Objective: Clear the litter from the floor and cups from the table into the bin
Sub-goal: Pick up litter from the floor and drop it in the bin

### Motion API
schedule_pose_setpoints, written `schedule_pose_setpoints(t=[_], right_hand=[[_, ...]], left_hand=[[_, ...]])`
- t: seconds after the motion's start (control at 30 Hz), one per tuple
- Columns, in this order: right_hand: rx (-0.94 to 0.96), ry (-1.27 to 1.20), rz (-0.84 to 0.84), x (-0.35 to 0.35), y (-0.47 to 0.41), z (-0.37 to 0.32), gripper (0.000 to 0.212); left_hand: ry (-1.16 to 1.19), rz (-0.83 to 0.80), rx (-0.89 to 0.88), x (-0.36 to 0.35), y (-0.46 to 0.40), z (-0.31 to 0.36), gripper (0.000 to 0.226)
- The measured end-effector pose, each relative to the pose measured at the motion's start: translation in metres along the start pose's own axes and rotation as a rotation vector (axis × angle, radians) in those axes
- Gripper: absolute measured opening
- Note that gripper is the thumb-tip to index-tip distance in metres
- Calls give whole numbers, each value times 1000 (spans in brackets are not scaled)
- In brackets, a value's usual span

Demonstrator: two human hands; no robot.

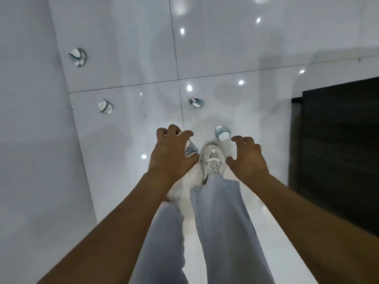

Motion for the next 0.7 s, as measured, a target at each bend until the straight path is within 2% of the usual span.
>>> schedule_pose_setpoints(t=[0.23,0.47,0.7], right_hand=[[-24,-16,-21,-59,-82,25,57],[-55,-13,-51,-153,-171,63,72],[7,6,-1,-207,-225,73,70]], left_hand=[[-58,-19,-11,-47,-69,-28,57],[-112,-93,12,-133,-123,-92,54],[-184,-152,-32,-171,-174,-122,56]])
Point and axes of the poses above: each hand's wrist, its own y-axis away from the middle knuckle, its own x-axis out of the back of the hand, z = x × y, the point moved 2 cm from there along -y, towards the middle knuckle, and after that the axes turned 5 degrees about z, right-handed, at the moved point
